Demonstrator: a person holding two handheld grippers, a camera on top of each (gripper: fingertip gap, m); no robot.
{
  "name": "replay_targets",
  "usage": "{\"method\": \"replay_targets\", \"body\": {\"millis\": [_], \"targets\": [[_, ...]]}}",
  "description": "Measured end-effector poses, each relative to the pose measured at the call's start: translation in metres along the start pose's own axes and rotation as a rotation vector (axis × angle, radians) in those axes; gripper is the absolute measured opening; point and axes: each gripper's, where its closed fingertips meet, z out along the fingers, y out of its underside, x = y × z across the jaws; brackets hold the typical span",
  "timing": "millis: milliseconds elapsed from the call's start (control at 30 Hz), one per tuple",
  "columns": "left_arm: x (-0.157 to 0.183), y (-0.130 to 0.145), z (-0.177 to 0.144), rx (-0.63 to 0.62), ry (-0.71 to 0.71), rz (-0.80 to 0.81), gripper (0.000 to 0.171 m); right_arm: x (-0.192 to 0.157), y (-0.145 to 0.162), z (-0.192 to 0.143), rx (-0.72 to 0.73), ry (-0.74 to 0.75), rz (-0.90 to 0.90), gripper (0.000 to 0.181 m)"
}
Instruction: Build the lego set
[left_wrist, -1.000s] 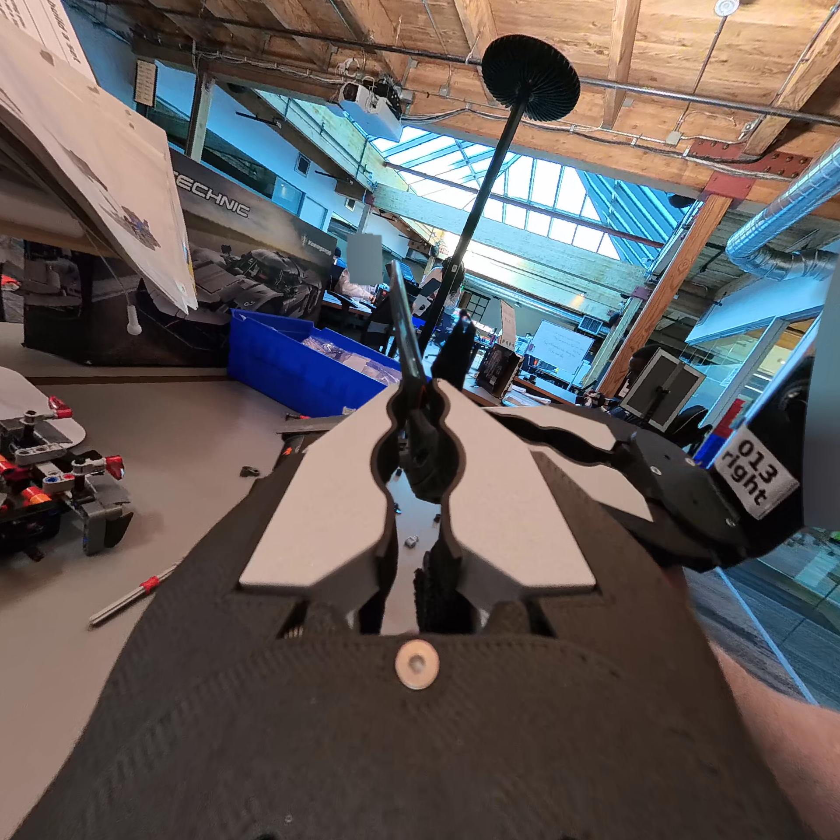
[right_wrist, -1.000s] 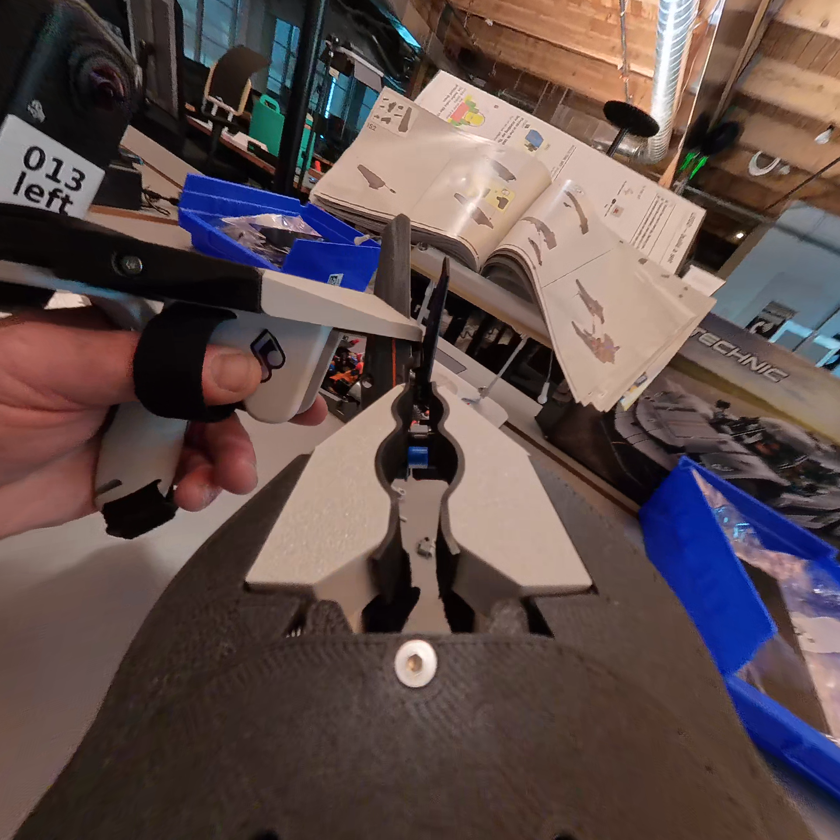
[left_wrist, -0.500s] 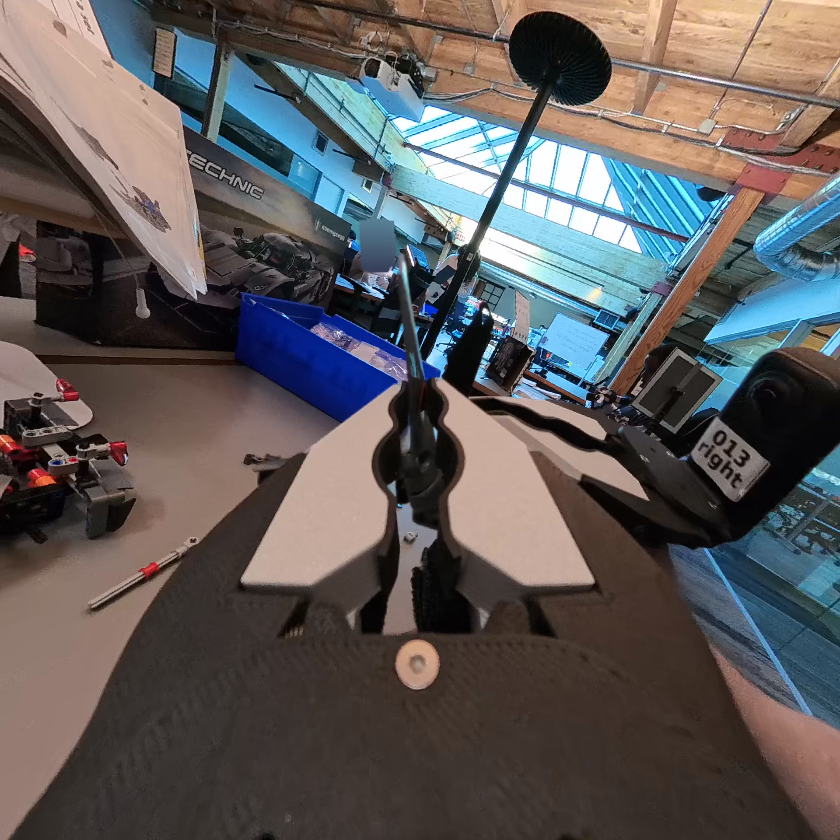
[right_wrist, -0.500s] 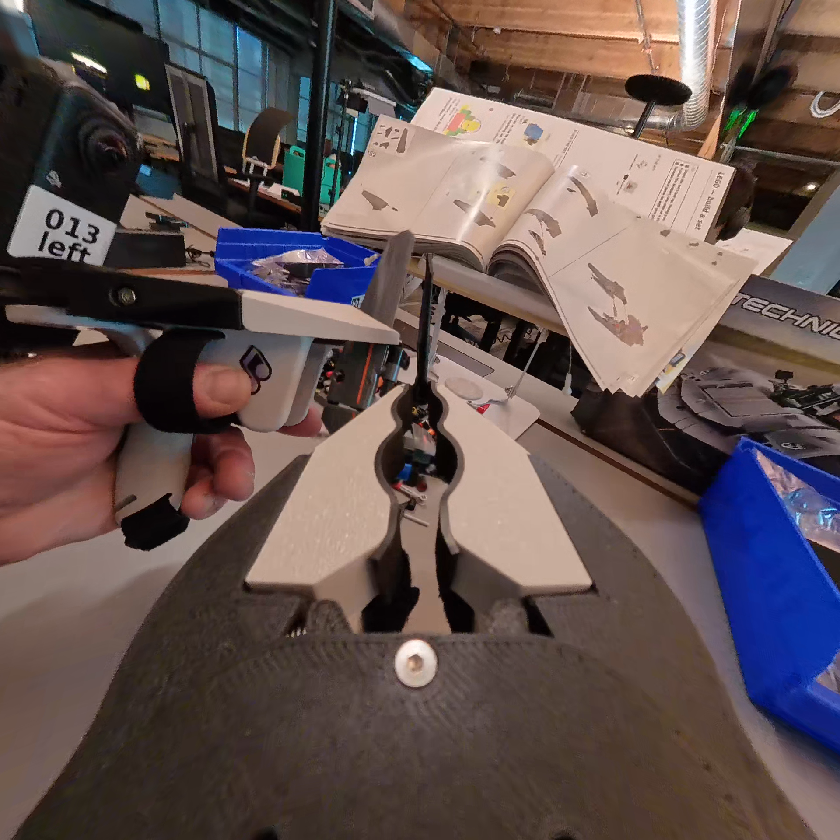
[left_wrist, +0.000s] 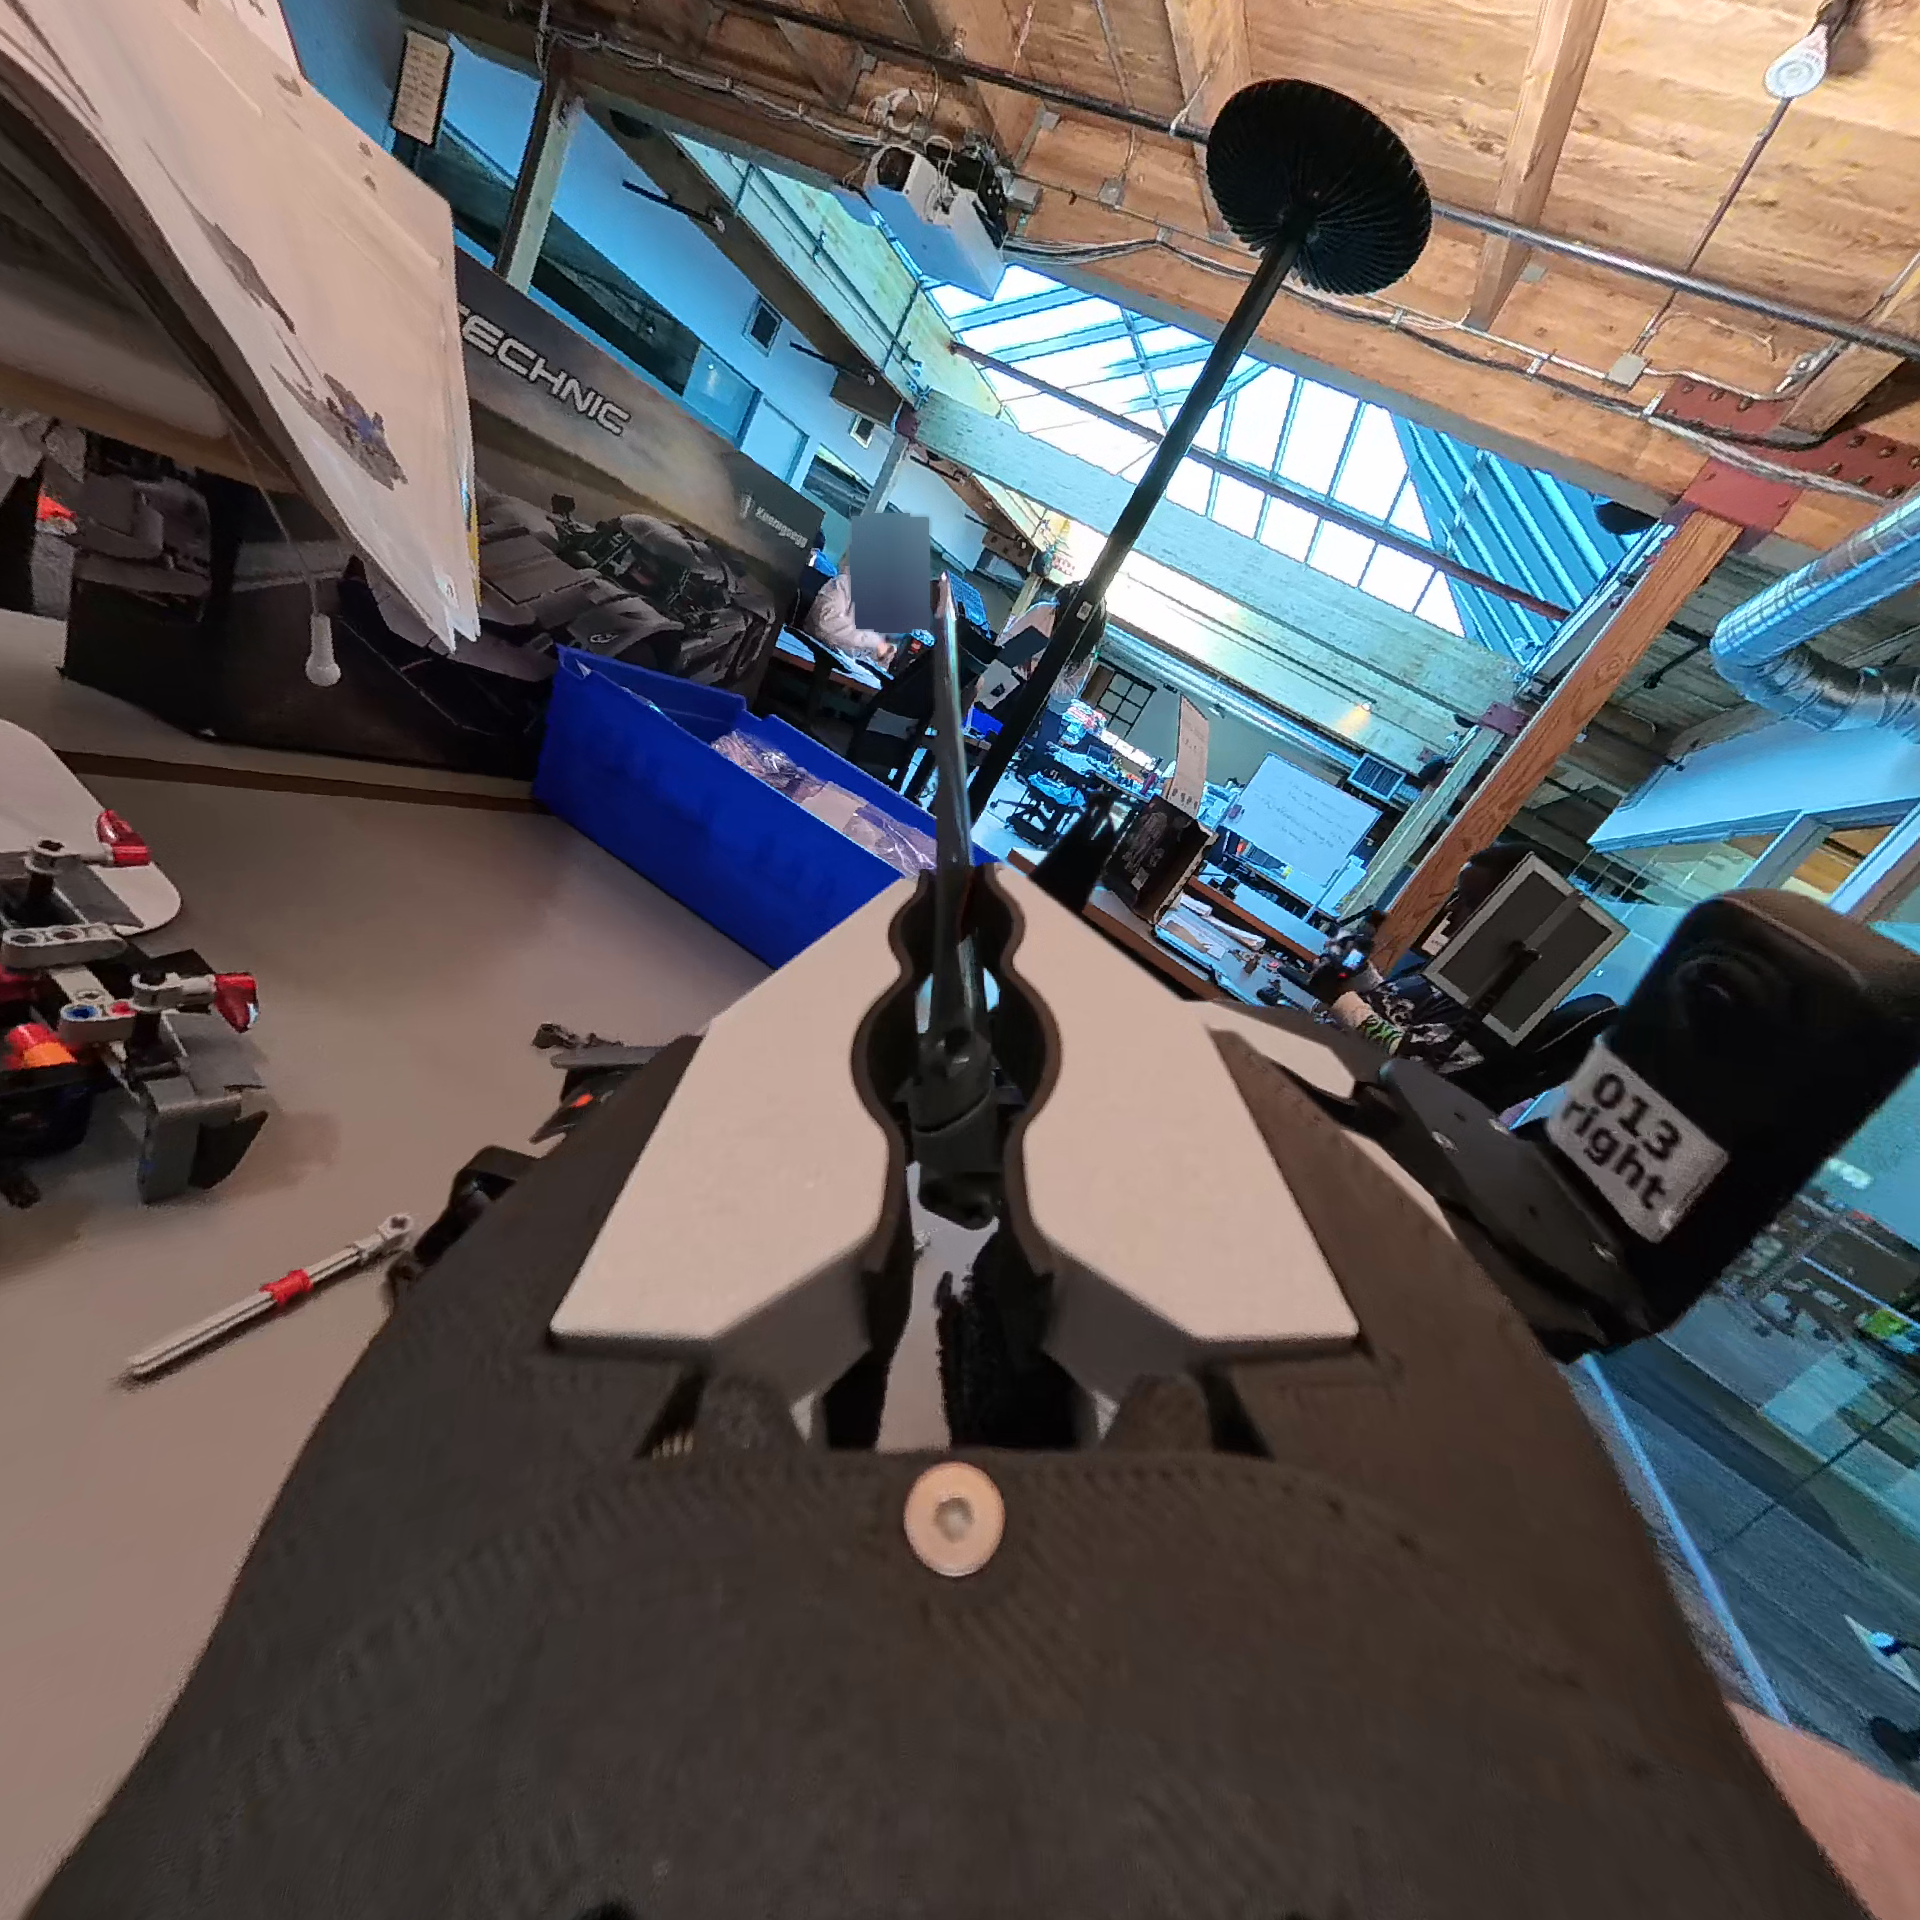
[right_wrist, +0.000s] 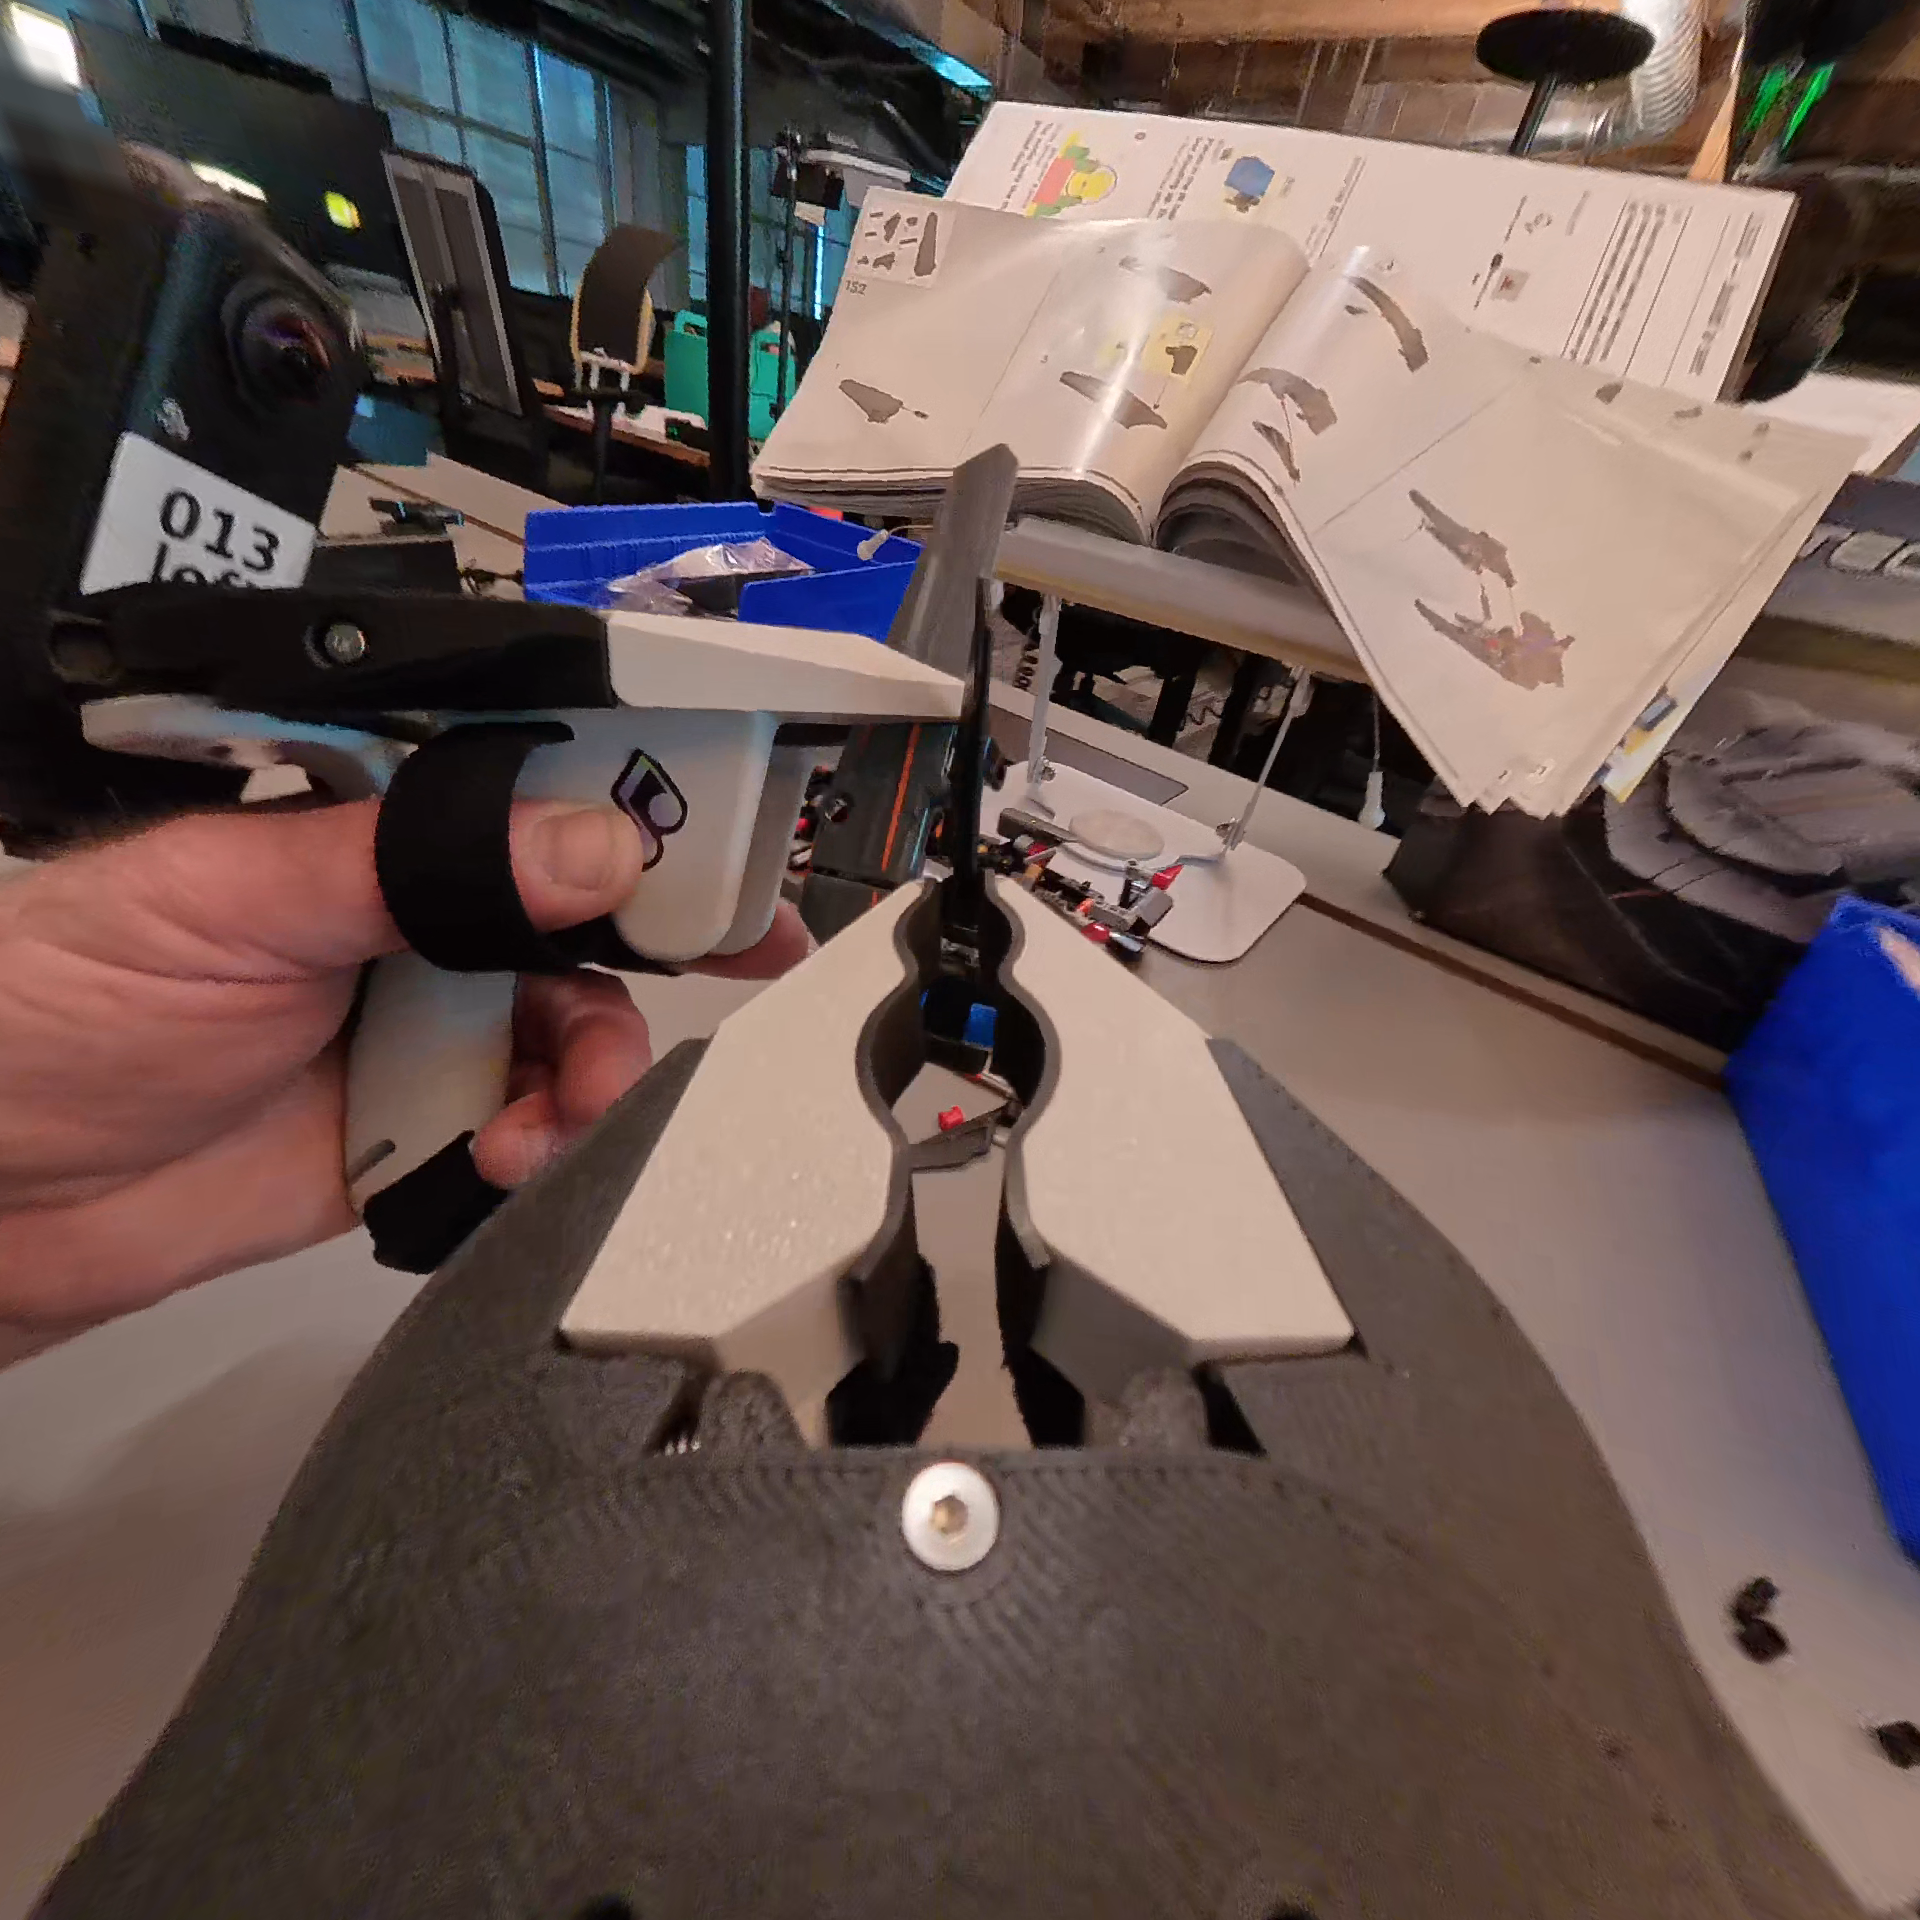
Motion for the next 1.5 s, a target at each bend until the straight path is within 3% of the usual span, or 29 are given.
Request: {"method": "replay_targets", "body": {"millis": [433,900,1167,1500], "targets": [[-0.005,0.002,0.008,0.053,-0.025,-0.128,0.005,0.008,0.002,0.006,0.039,-0.004,0.147,0.003],[-0.012,0.010,0.009,0.054,-0.058,-0.102,0.006,0.015,0.011,0.000,0.041,-0.067,0.297,0.003],[-0.031,0.049,-0.009,-0.093,-0.157,0.013,0.005,0.019,0.043,-0.020,-0.040,-0.092,0.282,0.004],[-0.030,0.080,-0.029,-0.157,-0.164,-0.054,0.007,0.011,0.061,-0.025,-0.071,-0.149,0.315,0.003]]}}
